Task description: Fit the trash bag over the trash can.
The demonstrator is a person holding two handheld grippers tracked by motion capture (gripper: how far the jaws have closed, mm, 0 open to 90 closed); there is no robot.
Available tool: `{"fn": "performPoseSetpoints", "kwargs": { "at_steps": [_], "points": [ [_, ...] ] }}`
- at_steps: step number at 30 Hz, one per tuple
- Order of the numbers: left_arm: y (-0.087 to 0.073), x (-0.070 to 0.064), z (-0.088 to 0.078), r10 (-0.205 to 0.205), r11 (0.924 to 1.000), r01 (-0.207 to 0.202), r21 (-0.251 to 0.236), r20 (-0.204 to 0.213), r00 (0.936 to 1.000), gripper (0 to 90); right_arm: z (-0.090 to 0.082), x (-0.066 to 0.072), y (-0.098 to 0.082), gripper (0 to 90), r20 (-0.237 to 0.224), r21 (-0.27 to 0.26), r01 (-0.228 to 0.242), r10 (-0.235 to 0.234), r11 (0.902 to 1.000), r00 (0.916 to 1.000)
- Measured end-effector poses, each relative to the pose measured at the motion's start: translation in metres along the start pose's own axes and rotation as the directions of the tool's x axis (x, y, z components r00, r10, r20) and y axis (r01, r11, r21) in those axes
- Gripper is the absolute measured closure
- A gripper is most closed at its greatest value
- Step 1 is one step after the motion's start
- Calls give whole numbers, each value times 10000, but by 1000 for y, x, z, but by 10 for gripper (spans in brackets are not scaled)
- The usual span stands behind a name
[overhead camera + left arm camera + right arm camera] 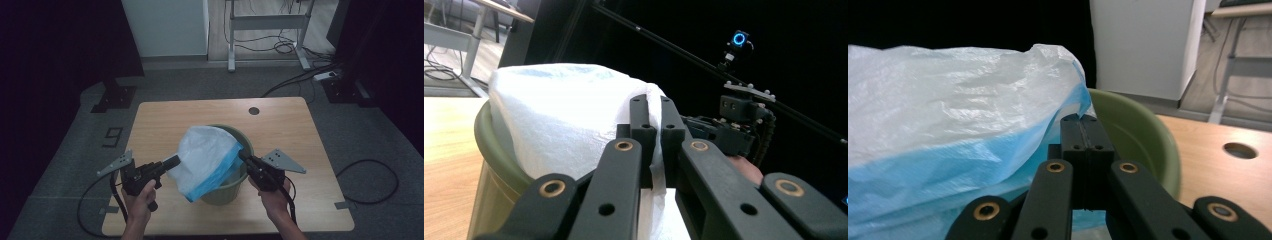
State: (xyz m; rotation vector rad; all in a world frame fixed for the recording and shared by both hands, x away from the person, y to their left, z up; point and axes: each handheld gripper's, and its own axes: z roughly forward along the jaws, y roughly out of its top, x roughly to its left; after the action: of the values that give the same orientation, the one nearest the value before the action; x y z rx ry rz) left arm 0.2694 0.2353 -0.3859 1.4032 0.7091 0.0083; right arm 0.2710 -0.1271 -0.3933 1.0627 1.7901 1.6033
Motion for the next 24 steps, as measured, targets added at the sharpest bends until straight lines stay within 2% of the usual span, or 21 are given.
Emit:
{"fn": "performPoseSetpoints", "kwargs": {
  "at_steps": [4,10,12,14,21,23,24],
  "points": [
    [2,0,0,34,9998,-37,-177,-128,9999,887,-5,-4,4,893,223,-14,280,-279,9996,9994],
    [11,0,11,211,9998,-211,8,-148,9997,888,-20,-14,23,893,509,-42,835,-832,9965,9952],
    [13,0,12,225,9997,-225,70,-92,9997,887,-22,-17,27,893,583,-57,848,-844,9964,9947],
    [19,-2,18,313,9991,-312,270,-5,9995,887,-29,-26,36,893,684,-179,728,-715,9972,9951],
    [25,-5,27,544,9970,-543,547,3,9985,885,-35,-33,41,893,829,-318,757,-728,9966,9939],
    [27,-5,30,654,9943,-659,838,87,9978,879,-38,-36,42,893,889,-374,737,-702,9966,9936],
    [29,-6,33,771,9902,-781,1157,129,9969,816,-40,-37,44,893,1053,-451,772,-721,9960,9918]
  ]
}}
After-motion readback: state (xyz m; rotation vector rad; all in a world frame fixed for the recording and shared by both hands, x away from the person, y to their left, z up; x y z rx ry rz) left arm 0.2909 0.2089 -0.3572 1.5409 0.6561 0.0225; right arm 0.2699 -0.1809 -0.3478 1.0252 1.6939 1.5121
